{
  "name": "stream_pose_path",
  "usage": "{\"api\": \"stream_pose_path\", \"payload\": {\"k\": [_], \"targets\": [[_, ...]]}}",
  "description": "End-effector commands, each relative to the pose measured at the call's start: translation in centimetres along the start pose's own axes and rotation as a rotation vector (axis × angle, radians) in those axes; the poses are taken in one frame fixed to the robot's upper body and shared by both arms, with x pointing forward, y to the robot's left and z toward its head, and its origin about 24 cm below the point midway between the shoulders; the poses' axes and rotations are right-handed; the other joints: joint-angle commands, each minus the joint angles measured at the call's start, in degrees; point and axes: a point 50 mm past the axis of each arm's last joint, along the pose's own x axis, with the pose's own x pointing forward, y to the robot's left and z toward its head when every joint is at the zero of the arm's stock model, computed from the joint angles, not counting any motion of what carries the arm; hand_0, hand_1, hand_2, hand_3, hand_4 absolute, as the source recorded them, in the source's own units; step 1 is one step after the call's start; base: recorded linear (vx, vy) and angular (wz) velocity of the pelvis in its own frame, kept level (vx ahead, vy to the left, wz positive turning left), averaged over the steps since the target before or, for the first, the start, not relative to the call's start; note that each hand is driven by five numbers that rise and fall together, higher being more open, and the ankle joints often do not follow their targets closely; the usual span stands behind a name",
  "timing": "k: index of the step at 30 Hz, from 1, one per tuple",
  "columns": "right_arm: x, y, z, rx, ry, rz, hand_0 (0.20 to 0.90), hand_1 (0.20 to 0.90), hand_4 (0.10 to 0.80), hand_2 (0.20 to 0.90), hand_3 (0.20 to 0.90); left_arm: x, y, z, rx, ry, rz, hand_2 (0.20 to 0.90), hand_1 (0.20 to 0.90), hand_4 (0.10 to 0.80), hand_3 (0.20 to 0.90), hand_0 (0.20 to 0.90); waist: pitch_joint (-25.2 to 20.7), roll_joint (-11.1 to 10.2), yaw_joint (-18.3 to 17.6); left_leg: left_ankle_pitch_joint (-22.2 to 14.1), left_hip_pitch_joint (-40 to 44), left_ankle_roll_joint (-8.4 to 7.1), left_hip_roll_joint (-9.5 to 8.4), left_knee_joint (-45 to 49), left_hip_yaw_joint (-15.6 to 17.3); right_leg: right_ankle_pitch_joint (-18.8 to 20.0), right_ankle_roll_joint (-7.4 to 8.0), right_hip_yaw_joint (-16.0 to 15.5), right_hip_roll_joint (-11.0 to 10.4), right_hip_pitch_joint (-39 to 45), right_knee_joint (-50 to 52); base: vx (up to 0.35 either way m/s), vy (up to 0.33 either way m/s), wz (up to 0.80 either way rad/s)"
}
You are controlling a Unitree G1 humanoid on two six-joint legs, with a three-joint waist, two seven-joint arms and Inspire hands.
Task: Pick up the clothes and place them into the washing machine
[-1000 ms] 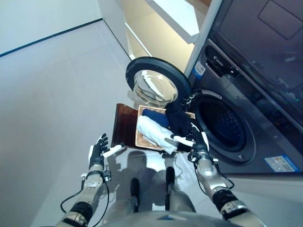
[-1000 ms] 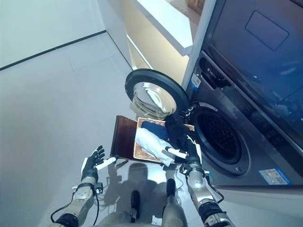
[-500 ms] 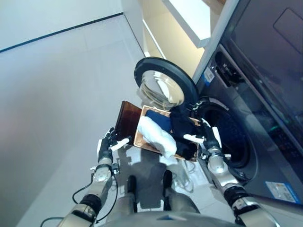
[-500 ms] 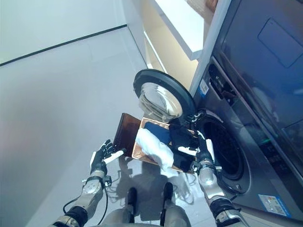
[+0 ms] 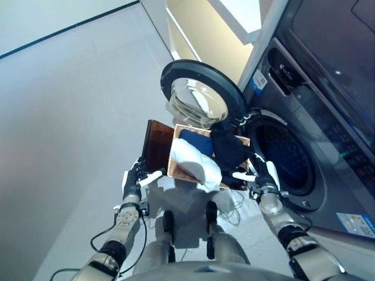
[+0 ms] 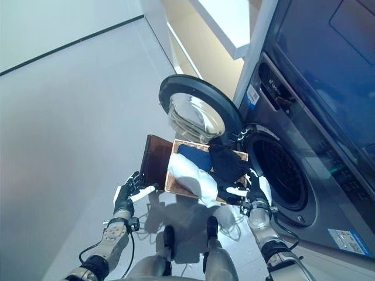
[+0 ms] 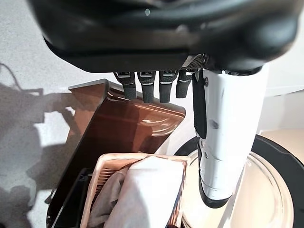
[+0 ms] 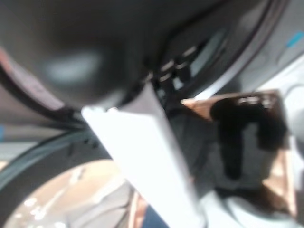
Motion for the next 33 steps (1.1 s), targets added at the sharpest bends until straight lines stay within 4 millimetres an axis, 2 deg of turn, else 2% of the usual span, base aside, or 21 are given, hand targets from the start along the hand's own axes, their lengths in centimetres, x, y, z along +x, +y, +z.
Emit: {"api": "stream_pose_path", "payload": {"k": [1,9,11,13,17,21,27,33], "targets": [[1.9,-0.8,4.3,0.049,-0.102,-0.053,0.900,0.900,0.800,0.900,0.900,1.8,-0.3,4.9,-0.002,-0.218,-0.023,0.900,0.900,0.800,0.900,0.900,0.0,-2.4,1.1,-1.8,0.2,-1.95,-2.88,-0.4,-0.3,1.5,4.74,2.5,-4.5,-0.6,0.2,-0.033,0.055,0.05],[3.5,-3.4,4.3,-0.025,0.029,-0.115,0.900,0.900,0.800,0.900,0.900,1.0,-2.4,5.8,0.000,-0.273,-0.145,0.900,0.900,0.800,0.900,0.900,1.8,-0.1,3.8,-1.0,-2.9,-1.91,-4.01,-0.4,-0.7,3.1,5.29,1.8,-6.0,-3.2,-0.3,-0.029,0.056,0.05],[3.8,-3.7,4.9,-0.041,0.023,-0.117,0.900,0.900,0.800,0.900,0.900,0.9,-2.6,6.0,0.004,-0.284,-0.165,0.900,0.900,0.800,0.900,0.900,2.1,0.3,4.3,-0.8,-3.4,-1.87,-4.15,-0.4,-1.0,3.3,5.37,1.6,-6.2,-3.6,-0.3,-0.029,0.039,0.05],[3.8,-3.9,4.8,-0.043,0.035,-0.115,0.900,0.900,0.800,0.900,0.900,0.8,-2.7,6.0,0.008,-0.282,-0.171,0.900,0.900,0.800,0.900,0.900,2.3,0.6,4.6,-0.7,-3.7,-1.85,-4.22,-0.4,-1.2,3.4,5.42,1.5,-6.3,-3.9,-0.3,-0.010,0.015,0.02],[4.2,-3.1,7.0,-0.039,-0.031,-0.070,0.900,0.900,0.800,0.900,0.900,0.8,-3.0,6.2,0.009,-0.289,-0.195,0.900,0.900,0.800,0.900,0.900,2.5,1.0,5.2,-0.3,-4.9,-1.79,-4.49,-0.4,-1.9,4.0,5.60,1.1,-6.7,-5.0,-0.3,-0.014,0.024,0.07],[4.5,-2.9,8.1,-0.072,-0.051,-0.058,0.900,0.900,0.800,0.900,0.900,0.7,-3.4,6.4,0.005,-0.294,-0.213,0.900,0.900,0.800,0.900,0.900,2.7,1.5,5.9,0.0,-6.0,-1.67,-4.81,-0.4,-2.2,4.2,5.61,0.8,-7.1,-5.9,-0.3,-0.018,0.032,0.06],[4.8,-3.9,8.2,-0.129,-0.007,-0.070,0.900,0.900,0.800,0.900,0.900,0.3,-4.0,6.7,0.011,-0.312,-0.264,0.900,0.900,0.800,0.900,0.900,2.6,2.7,7.6,0.3,-7.0,-1.64,-5.22,-0.4,-2.7,4.3,5.77,0.2,-7.7,-6.7,-0.3,0.002,0.022,0.07],[4.9,-4.5,7.9,-0.090,0.021,-0.090,0.900,0.900,0.800,0.900,0.900,0.3,-4.4,6.6,0.016,-0.303,-0.280,0.900,0.900,0.800,0.900,0.900,2.3,3.4,8.2,0.5,-7.8,-1.61,-5.72,-0.4,-2.9,4.4,5.92,0.1,-8.4,-7.2,-0.3,0.020,0.024,0.03]]}}
